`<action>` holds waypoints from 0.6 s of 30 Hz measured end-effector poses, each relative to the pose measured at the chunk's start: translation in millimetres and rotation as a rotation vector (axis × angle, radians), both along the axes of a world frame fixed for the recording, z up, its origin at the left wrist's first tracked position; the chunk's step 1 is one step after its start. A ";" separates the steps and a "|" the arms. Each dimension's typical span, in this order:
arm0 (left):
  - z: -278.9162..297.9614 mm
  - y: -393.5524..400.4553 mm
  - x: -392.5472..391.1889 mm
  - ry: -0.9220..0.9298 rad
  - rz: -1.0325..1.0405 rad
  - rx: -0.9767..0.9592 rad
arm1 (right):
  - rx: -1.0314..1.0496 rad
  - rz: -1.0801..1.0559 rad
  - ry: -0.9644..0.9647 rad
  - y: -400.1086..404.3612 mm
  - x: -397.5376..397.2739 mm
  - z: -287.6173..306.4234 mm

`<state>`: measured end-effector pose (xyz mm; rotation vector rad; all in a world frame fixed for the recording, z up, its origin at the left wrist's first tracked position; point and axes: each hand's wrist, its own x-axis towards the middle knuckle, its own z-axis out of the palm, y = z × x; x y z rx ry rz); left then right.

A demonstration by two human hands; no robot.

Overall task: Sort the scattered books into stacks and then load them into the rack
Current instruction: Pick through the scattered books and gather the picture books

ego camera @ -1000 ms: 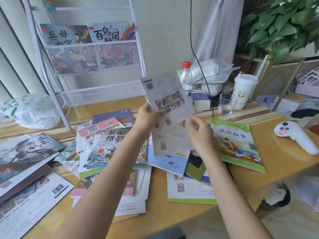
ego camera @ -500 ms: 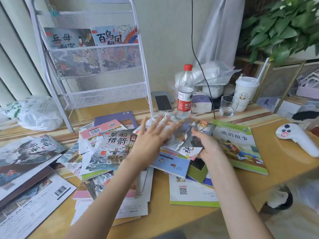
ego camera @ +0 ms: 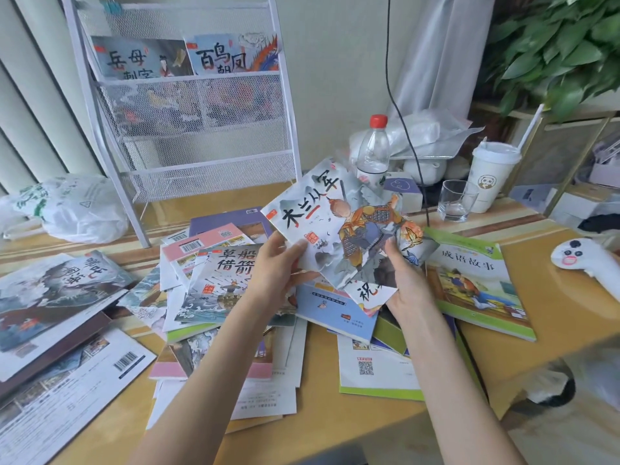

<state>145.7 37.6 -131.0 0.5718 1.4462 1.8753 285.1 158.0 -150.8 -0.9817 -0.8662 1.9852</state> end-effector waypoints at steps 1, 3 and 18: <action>1.8 -0.3 -2.2 0.017 0.011 -0.012 | -0.002 -0.027 -0.014 1.2 -0.1 -0.2; 4.5 -2.1 -10.8 0.047 0.043 -0.050 | -0.010 -0.087 -0.042 4.2 0.3 -0.3; 4.7 -9.2 -33.4 0.041 -0.011 -0.020 | 0.091 -0.082 0.016 1.2 7.6 13.4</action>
